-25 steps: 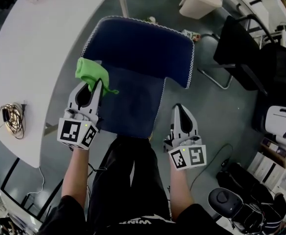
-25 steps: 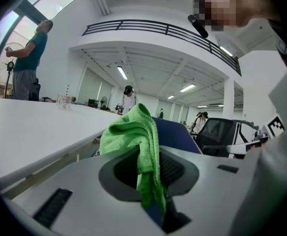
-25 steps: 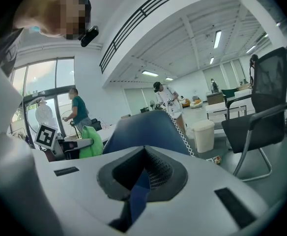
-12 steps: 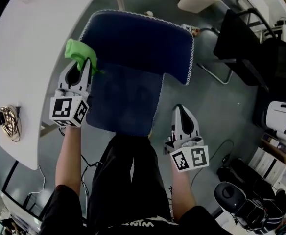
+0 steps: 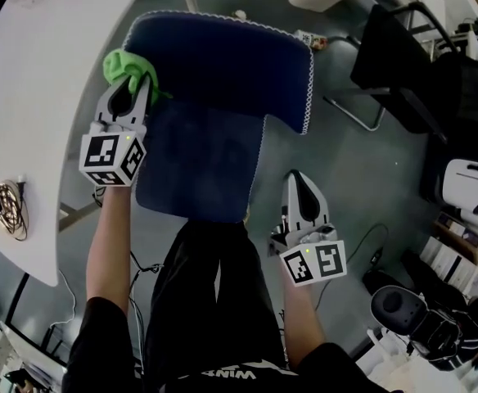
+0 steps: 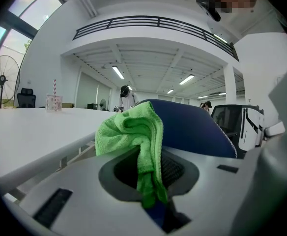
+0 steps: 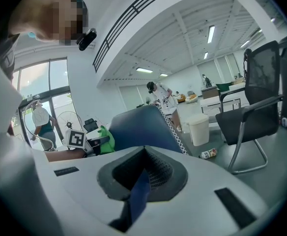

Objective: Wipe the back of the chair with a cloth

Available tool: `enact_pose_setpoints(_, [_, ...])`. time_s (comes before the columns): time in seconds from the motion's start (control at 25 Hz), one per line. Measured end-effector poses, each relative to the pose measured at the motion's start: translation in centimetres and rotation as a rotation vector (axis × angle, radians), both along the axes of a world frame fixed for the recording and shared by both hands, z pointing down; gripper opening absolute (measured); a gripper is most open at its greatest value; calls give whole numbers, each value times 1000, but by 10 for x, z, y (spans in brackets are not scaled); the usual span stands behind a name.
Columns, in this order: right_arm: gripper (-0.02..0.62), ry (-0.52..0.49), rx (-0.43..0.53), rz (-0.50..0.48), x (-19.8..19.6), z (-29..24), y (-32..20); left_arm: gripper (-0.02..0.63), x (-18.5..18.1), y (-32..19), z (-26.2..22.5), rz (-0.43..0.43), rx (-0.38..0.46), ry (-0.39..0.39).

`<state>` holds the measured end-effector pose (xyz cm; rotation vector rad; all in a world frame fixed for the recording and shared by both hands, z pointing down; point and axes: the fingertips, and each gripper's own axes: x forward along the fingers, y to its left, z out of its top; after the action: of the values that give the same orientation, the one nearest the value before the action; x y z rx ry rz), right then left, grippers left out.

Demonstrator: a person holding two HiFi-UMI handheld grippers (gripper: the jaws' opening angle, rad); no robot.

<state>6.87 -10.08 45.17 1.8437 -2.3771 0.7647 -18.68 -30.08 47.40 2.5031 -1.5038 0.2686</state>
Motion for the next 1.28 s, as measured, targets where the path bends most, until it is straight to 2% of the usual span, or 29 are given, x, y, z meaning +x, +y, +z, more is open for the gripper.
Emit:
enact_pose_setpoints(0.4, [-6, 5, -8, 30, 23, 9, 12, 69, 87, 9, 5, 138, 15, 11])
enact_pose_setpoints(0.64, [-6, 2, -15, 62, 38, 14, 23, 69, 138, 23, 7, 205, 7, 65])
enact_pose_setpoints(1.08, [-6, 10, -15, 104, 61, 12, 43, 69, 249, 71, 4, 422, -5, 122])
enact_pose_setpoints(1.28, [-6, 13, -14, 131, 74, 14, 48, 69, 271, 96, 1, 479, -10, 144])
